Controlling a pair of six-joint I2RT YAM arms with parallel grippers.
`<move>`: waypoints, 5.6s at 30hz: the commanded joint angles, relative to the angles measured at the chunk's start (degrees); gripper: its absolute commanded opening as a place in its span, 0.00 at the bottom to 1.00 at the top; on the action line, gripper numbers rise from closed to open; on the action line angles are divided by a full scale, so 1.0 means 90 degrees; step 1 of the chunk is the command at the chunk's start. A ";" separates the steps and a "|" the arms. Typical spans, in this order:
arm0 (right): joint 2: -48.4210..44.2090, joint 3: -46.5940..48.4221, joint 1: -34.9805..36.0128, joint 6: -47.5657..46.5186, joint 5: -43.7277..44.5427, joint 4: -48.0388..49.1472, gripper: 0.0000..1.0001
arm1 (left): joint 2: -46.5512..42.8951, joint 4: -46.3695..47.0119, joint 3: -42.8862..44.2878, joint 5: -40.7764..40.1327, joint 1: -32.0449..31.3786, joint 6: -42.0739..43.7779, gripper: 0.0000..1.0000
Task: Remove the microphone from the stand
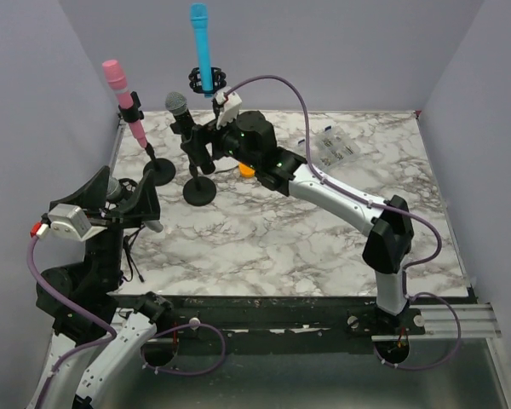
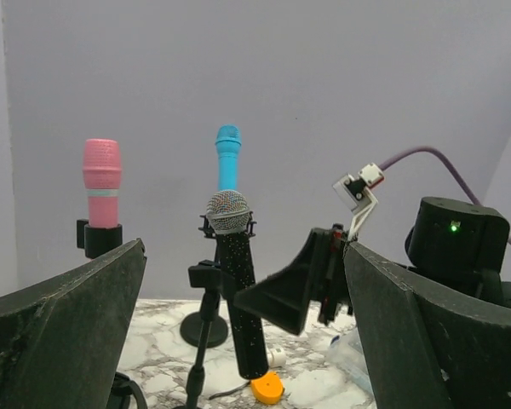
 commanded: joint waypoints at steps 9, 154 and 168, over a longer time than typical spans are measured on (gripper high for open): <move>0.1538 0.2246 0.0087 -0.0237 0.0477 -0.0378 0.70 | 0.0045 0.0354 -0.0183 -0.0268 0.0029 0.0240 0.98; -0.2971 -0.2214 0.1349 -0.2670 0.2681 -0.1243 0.01 | 0.5002 0.5101 -0.1606 0.7437 0.1430 -0.0529 0.62; -0.2845 -0.2130 0.1348 -0.2673 0.2666 -0.1330 0.01 | 0.4870 0.4011 -0.1170 0.7790 0.1423 0.0232 0.00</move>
